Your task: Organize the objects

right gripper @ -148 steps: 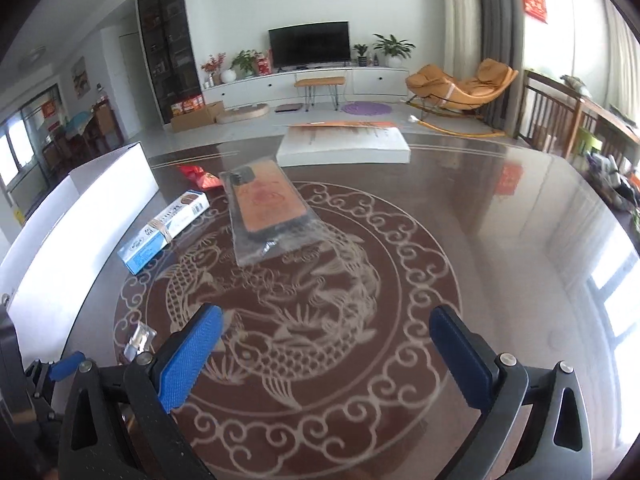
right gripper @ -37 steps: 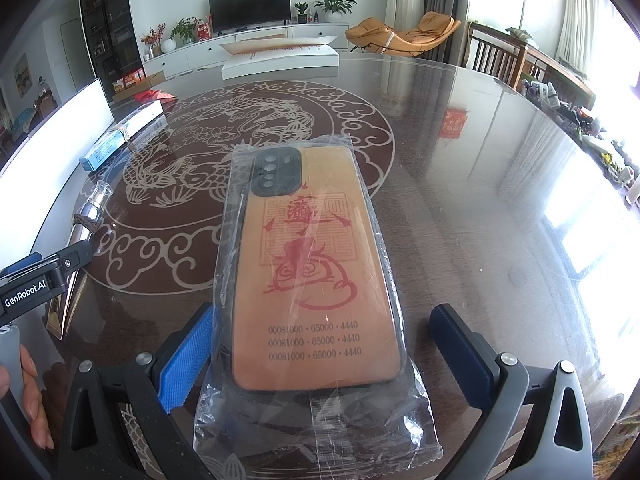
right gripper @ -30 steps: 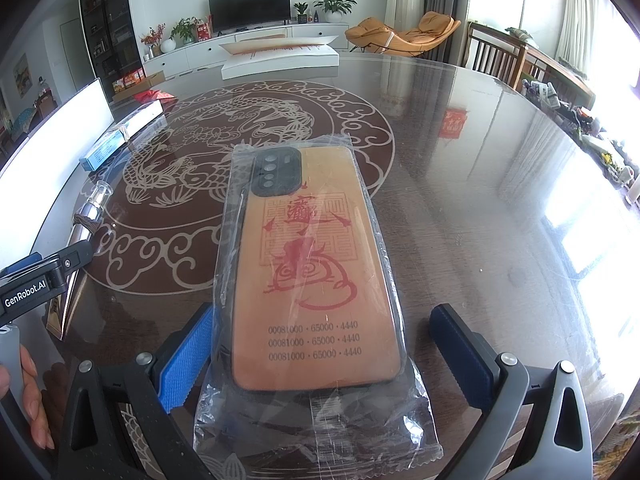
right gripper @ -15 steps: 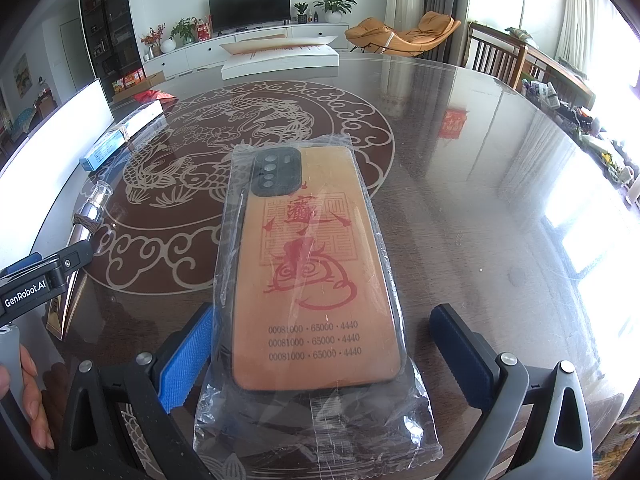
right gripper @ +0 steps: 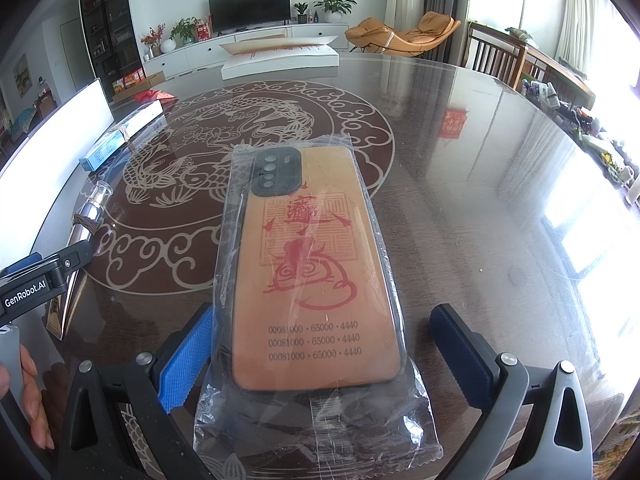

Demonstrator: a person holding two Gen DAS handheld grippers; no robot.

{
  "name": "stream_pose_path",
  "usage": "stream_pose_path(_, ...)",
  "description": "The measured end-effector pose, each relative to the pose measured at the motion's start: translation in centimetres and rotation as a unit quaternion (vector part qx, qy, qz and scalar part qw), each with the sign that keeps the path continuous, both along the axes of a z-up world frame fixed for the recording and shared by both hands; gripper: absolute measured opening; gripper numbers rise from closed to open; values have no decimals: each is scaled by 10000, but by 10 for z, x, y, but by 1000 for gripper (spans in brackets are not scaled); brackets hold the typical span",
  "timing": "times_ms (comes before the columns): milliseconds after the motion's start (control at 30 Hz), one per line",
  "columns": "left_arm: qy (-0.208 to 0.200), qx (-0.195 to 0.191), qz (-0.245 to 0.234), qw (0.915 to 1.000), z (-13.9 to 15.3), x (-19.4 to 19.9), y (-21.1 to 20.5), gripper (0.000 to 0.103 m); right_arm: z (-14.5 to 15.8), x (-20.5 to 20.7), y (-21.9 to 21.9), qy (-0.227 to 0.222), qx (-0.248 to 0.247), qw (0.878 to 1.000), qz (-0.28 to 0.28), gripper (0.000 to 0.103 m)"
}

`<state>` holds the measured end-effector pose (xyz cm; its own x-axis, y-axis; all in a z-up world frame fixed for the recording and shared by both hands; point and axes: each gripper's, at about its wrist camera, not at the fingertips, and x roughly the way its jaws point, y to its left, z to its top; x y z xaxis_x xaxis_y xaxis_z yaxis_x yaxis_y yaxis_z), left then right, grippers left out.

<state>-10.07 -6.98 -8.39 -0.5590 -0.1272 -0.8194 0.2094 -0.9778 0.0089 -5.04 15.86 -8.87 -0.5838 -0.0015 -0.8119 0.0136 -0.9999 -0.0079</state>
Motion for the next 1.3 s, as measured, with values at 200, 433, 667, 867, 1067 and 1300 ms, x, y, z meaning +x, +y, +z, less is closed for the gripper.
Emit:
stream_pose_path(200,1,-1,0,10000,0,0,0,103,0,0,0,0,-1,10000,1,103)
stream_pose_path(433,2,-1,1,10000,-1,0,0,103,0,0,0,1,-1,10000,2,103)
stream_pose_path(667,-60,5,-42,10000,-2,-2,0,103,0,0,0,4,-7,10000,4,103)
stream_pose_path(867,-715,111,-615,9955,0,-12,-4,103,2,5,4,10,-6,10000,1,103)
stream_pose_path(1067,-499,16,-1196,9916,10,-3,11,61,5,-9,8,-548,-184,9981,207,103)
stream_pose_path(1300,-136,120,-1341,9908,14,9,24,26,18,-67,13,-1239,-565,9904,224,103)
